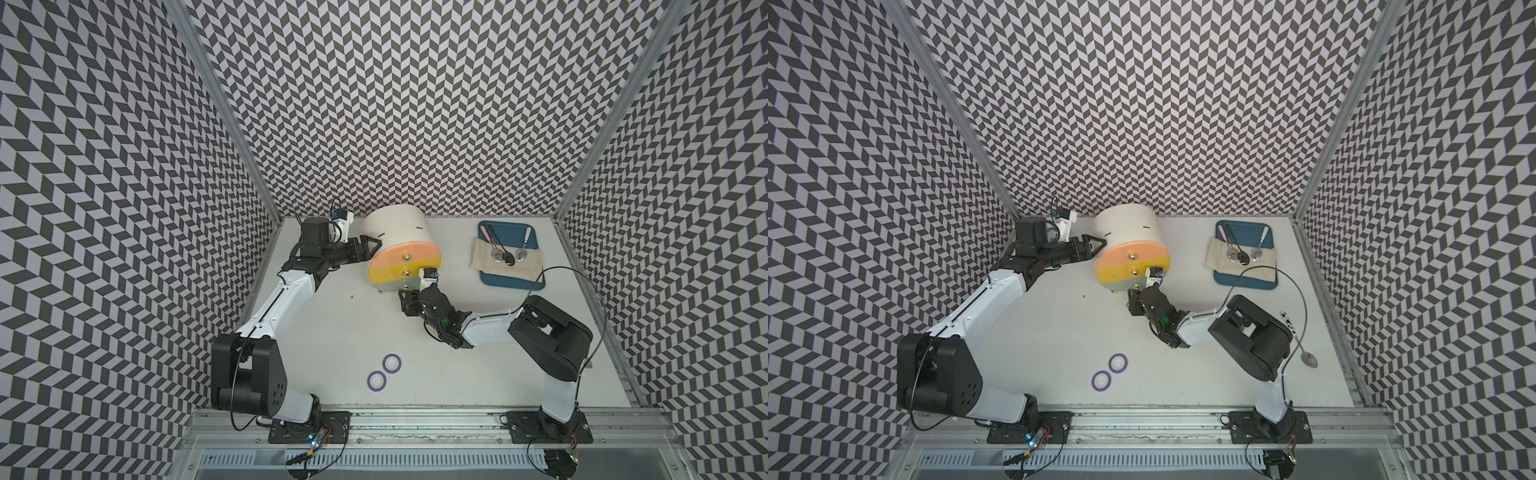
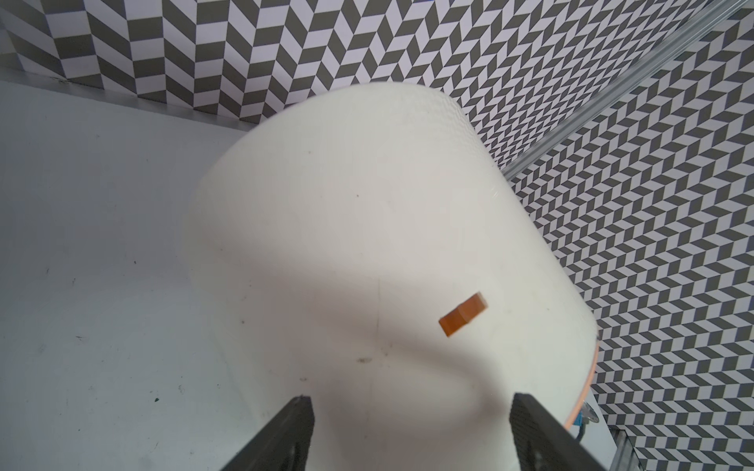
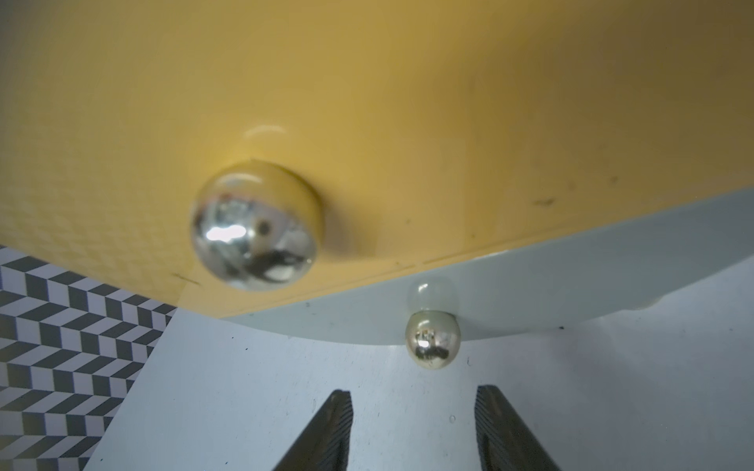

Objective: Place the transparent tape into the drawer according to color
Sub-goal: Open the drawer in the storage box.

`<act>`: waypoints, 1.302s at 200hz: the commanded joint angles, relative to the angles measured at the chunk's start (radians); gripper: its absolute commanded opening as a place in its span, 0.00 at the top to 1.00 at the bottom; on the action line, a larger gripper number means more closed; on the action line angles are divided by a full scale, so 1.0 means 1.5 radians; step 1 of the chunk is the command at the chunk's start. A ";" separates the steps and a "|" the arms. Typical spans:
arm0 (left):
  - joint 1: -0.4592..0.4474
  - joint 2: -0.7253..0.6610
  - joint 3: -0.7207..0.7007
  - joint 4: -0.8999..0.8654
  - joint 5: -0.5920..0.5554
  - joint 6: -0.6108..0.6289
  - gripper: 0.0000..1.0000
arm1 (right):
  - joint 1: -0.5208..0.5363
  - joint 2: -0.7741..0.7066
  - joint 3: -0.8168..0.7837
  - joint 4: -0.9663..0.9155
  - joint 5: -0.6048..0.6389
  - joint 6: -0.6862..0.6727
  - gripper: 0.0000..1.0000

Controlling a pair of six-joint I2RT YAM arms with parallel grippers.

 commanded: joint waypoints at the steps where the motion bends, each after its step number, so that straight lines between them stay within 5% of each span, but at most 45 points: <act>1: 0.004 -0.002 -0.004 0.019 0.010 0.008 0.20 | -0.003 0.018 0.022 0.048 0.025 -0.022 0.49; 180: 0.010 -0.002 -0.007 0.022 0.017 0.008 0.20 | -0.006 0.080 0.069 0.054 0.056 -0.038 0.63; 260: 0.011 -0.002 -0.007 0.023 0.020 0.007 0.20 | -0.006 0.080 0.070 0.062 0.054 -0.045 0.88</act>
